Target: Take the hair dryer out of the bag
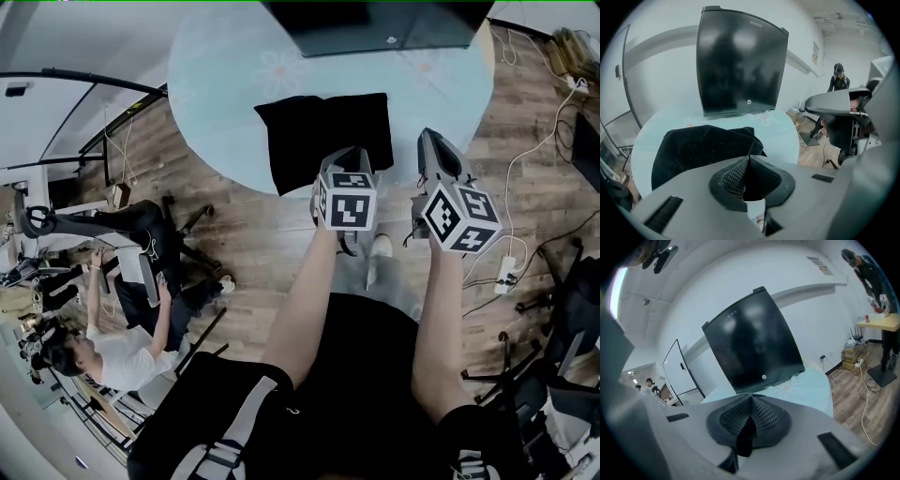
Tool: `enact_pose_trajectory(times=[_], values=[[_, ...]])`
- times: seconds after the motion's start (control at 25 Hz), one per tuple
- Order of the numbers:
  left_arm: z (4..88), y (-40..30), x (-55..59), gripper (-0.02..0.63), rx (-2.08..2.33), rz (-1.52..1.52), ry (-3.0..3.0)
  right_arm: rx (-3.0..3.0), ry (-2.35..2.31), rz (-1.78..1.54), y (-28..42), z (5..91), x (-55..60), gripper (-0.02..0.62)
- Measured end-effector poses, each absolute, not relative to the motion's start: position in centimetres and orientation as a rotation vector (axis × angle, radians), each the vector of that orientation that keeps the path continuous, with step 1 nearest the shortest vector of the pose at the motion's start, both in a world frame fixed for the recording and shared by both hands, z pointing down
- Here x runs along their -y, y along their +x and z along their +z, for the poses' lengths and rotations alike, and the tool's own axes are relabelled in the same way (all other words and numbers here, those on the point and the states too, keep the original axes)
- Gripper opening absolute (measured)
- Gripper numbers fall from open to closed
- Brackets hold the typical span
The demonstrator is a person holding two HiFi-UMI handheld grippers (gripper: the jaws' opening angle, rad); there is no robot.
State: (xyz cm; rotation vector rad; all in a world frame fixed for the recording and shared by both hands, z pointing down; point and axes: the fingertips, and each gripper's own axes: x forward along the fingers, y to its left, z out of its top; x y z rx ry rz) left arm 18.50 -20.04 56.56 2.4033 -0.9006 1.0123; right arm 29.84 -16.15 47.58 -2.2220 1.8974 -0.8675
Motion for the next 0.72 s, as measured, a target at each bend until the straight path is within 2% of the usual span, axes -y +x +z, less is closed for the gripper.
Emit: enact_pose_trajectory(times=[0.68, 0.72], values=[[51.1, 14.8, 23.0, 0.020, 1.007, 0.874, 2.441, -2.154, -2.087, -1.134, 25.5, 51.1, 18.0, 0.005], [51.0, 14.6, 23.1, 0.020, 1.016, 0.872, 2.440, -2.174, -2.075, -1.150, 25.2, 51.3, 18.1, 0.029]])
